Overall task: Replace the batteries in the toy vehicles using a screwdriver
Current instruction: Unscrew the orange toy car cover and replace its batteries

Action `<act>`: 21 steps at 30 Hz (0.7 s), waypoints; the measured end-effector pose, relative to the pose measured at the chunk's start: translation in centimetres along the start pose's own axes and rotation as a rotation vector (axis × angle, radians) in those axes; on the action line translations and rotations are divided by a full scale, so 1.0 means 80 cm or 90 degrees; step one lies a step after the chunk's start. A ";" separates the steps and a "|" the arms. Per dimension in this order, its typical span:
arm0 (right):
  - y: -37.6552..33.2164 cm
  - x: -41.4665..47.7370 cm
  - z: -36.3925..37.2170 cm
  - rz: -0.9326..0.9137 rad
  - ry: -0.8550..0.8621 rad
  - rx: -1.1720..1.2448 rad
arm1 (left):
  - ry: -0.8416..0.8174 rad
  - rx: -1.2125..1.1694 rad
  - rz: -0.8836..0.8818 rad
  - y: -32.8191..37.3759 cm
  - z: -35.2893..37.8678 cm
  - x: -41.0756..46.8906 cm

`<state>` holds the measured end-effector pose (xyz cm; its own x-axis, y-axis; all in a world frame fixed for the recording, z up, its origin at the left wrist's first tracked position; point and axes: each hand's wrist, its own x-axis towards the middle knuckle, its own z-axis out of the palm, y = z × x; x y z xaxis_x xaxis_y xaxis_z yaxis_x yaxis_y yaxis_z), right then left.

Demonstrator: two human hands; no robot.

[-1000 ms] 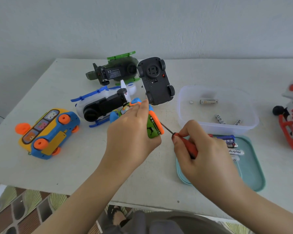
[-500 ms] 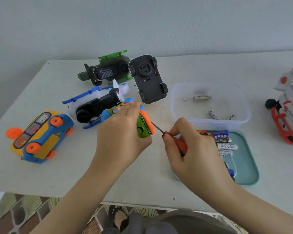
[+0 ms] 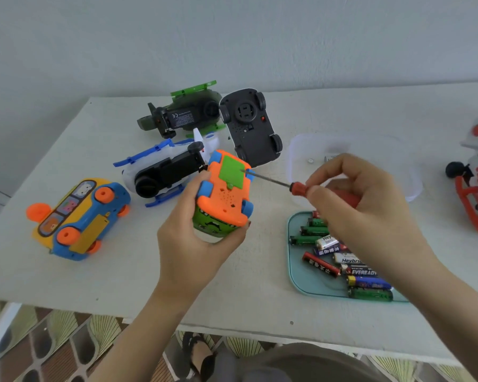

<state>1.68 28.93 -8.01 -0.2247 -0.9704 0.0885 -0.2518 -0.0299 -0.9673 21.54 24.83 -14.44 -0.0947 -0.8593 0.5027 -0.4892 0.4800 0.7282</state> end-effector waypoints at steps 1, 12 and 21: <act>0.000 0.001 0.000 -0.019 0.013 0.009 | 0.009 -0.051 -0.023 -0.002 0.004 -0.004; -0.015 0.020 0.009 -0.143 0.071 0.117 | -0.050 -0.186 -0.145 -0.020 0.040 -0.016; -0.019 0.010 0.016 -0.308 0.018 -0.093 | -0.097 -0.109 -0.108 -0.035 0.042 -0.021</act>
<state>3.08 27.89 -6.81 -0.0740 -0.8466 0.5271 -0.4619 -0.4394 -0.7705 20.17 24.32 -18.84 -0.1595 -0.9403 0.3006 -0.3571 0.3388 0.8704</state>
